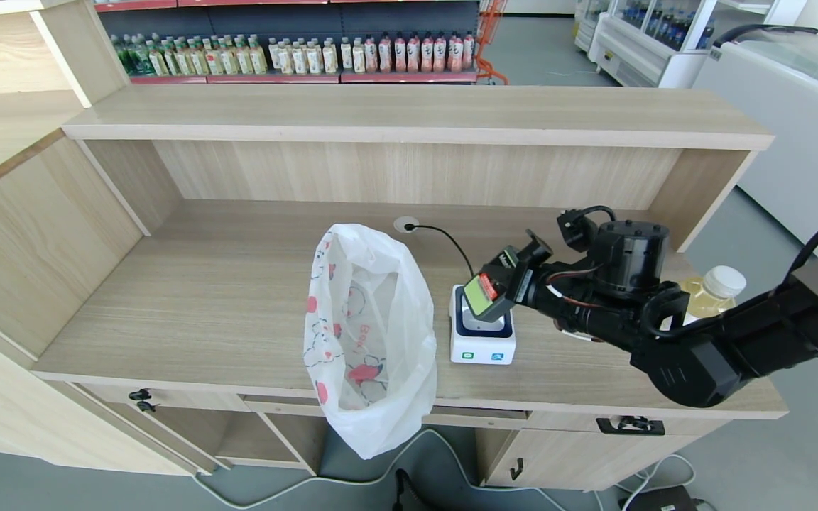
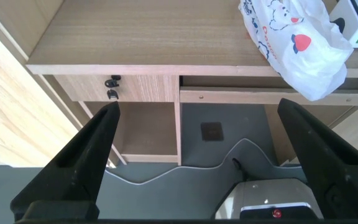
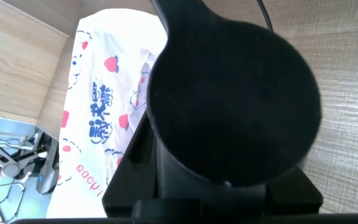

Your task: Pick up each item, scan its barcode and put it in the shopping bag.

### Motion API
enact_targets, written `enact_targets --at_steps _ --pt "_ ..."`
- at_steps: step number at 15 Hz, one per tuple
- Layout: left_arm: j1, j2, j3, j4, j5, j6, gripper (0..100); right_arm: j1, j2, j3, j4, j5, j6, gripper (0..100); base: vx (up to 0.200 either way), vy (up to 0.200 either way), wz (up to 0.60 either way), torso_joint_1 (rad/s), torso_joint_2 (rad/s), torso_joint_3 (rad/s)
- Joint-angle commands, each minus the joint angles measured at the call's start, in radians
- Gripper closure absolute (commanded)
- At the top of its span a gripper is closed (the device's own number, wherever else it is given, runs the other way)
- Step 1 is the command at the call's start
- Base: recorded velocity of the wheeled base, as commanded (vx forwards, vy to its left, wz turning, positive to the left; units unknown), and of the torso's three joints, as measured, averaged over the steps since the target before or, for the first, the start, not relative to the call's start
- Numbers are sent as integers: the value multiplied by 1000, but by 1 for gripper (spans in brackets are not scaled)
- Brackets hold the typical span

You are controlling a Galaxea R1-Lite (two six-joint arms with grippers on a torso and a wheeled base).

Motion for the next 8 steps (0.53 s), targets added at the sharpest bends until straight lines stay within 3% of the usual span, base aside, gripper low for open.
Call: enact_targets --at_steps 1,8 --pt "0 0 0 0 0 0 0 2 14 -4 -1 0 0 100 0 0 0 0 0 0" --pt "0 0 0 0 0 0 0 10 41 -21 -2 -1 0 100 0 0 0 0 0 0"
